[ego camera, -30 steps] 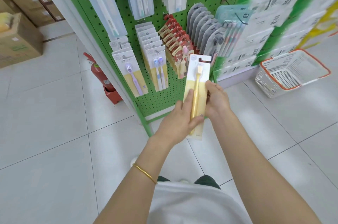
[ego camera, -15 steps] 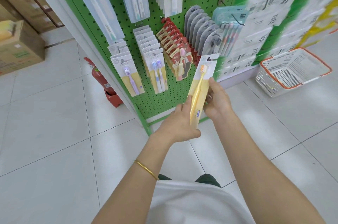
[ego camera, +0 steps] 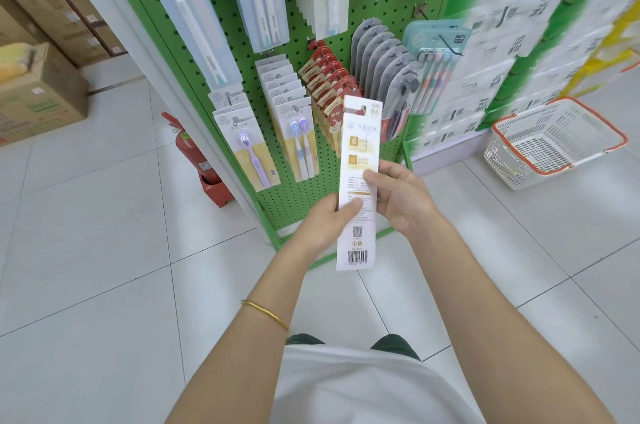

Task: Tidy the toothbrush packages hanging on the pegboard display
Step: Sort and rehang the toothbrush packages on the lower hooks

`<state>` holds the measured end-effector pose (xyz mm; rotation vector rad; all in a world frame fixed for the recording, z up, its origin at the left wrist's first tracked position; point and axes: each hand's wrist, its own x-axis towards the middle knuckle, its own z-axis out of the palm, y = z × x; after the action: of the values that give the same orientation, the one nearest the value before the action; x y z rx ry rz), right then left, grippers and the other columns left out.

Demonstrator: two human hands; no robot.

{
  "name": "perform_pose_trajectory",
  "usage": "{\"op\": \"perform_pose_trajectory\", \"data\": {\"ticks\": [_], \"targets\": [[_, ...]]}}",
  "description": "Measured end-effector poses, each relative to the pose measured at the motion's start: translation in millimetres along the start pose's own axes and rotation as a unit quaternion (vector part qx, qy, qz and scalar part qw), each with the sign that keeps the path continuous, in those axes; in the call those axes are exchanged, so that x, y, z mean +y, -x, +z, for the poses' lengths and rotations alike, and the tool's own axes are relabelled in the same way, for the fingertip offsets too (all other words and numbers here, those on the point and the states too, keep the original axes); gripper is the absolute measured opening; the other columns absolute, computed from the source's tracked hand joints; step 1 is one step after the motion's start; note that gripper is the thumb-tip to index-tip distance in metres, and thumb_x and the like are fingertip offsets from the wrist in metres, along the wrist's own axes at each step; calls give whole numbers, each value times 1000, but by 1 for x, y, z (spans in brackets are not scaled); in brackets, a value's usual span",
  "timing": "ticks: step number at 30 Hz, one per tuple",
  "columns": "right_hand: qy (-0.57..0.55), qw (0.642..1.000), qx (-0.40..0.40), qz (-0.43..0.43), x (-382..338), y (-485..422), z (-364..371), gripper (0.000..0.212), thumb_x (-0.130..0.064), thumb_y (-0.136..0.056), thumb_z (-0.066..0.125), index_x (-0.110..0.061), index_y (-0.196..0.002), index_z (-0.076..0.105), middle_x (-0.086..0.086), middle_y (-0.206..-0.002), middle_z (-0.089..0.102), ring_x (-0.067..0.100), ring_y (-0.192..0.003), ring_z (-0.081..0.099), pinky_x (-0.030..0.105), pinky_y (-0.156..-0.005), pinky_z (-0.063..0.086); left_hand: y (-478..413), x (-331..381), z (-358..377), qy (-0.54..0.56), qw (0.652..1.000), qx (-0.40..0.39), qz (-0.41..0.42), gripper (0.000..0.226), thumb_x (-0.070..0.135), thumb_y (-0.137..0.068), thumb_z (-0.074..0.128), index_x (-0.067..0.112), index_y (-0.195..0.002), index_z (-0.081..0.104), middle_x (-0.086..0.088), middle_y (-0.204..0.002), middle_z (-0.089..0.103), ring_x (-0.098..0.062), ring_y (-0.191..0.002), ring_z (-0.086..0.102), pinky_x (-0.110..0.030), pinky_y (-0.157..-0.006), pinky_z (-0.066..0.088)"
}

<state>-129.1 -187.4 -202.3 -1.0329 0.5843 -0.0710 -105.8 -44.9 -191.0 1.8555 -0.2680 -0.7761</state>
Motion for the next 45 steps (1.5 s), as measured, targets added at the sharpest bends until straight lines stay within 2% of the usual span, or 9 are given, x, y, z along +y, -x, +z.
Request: {"op": "perform_pose_trajectory", "data": {"ticks": [9, 16, 21, 27, 29, 32, 35, 38, 45], "targets": [[72, 990, -117, 9, -1, 13, 10, 14, 0, -85, 62, -11, -92, 65, 3, -84, 74, 17, -74, 69, 32, -67, 56, -11, 32, -32, 68, 981, 158, 93, 27, 14, -91, 62, 13, -118, 54, 6, -107, 64, -4, -89, 61, -15, -67, 50], [90, 980, -179, 19, 4, 20, 19, 6, -6, -84, 65, -10, -88, 63, 1, -84, 73, 17, -77, 66, 29, -68, 54, -3, 30, -46, 160, 970, 163, 84, 21, 8, -92, 59, 9, -113, 61, -5, -107, 69, -22, -97, 66, -37, -82, 55], [9, 965, -247, 93, 22, 20, 37, 97, -43, -63, 85, 8, -132, 40, 21, -118, 58, 32, -105, 60, 42, -81, 53, 8, 20, -66, 216, 967, 107, 78, 24, 4, -93, 55, 8, -116, 59, -12, -109, 68, -29, -101, 64, -45, -91, 50], [55, 951, -289, 95, 32, 15, 75, 108, -48, -54, 88, 3, -136, 41, 17, -120, 60, 28, -106, 54, 35, -84, 51, 12, 12, -103, 201, 974, 85, 64, 28, 5, -95, 53, 12, -121, 55, -15, -109, 67, -32, -92, 62, -39, -67, 49], [63, 956, -272, 90, 35, 12, 89, 91, -45, -57, 87, -2, -128, 52, 11, -109, 62, 21, -95, 56, 34, -80, 52, 12, 12, -117, 177, 977, 100, 57, 22, 6, -94, 54, 15, -113, 60, -9, -109, 67, -25, -101, 62, -37, -84, 50], [119, 975, -182, 44, 42, 3, 111, 56, -28, -74, 78, -13, -123, 56, 3, -109, 60, 15, -96, 58, 40, -90, 46, 9, 9, -138, 140, 977, 161, 28, 26, 6, -93, 55, 15, -117, 56, -4, -115, 64, -18, -107, 60, -29, -90, 47], [231, 970, -71, -28, 44, -9, 135, 66, -32, -68, 82, -18, -125, 51, 1, -115, 59, 16, -105, 59, 30, -87, 47, 4, 2, -158, 139, 971, 192, 14, 29, 4, -93, 51, 8, -122, 54, -9, -118, 63, -17, -100, 62, -33, -92, 49], [320, 941, 23, -109, 48, -19, 155, 62, -27, -70, 83, -19, -119, 47, -2, -104, 56, 11, -93, 55, 21, -77, 43, -2, -3, -173, 138, 971, 193, 12, 29, 3, -95, 48, 7, -123, 53, -8, -116, 63, -15, -97, 62, -30, -88, 50], [420, 881, 130, -176, 78, -32, 174, 75, -36, -67, 83, -9, -126, 45, 1, -115, 46, 19, -107, 47, 32, -93, 42, -12, -12, -195, 140, 973, 183, 4, 27, 5, -96, 46, 8, -121, 55, -7, -111, 65, -15, -93, 63, -26, -81, 51]]}}
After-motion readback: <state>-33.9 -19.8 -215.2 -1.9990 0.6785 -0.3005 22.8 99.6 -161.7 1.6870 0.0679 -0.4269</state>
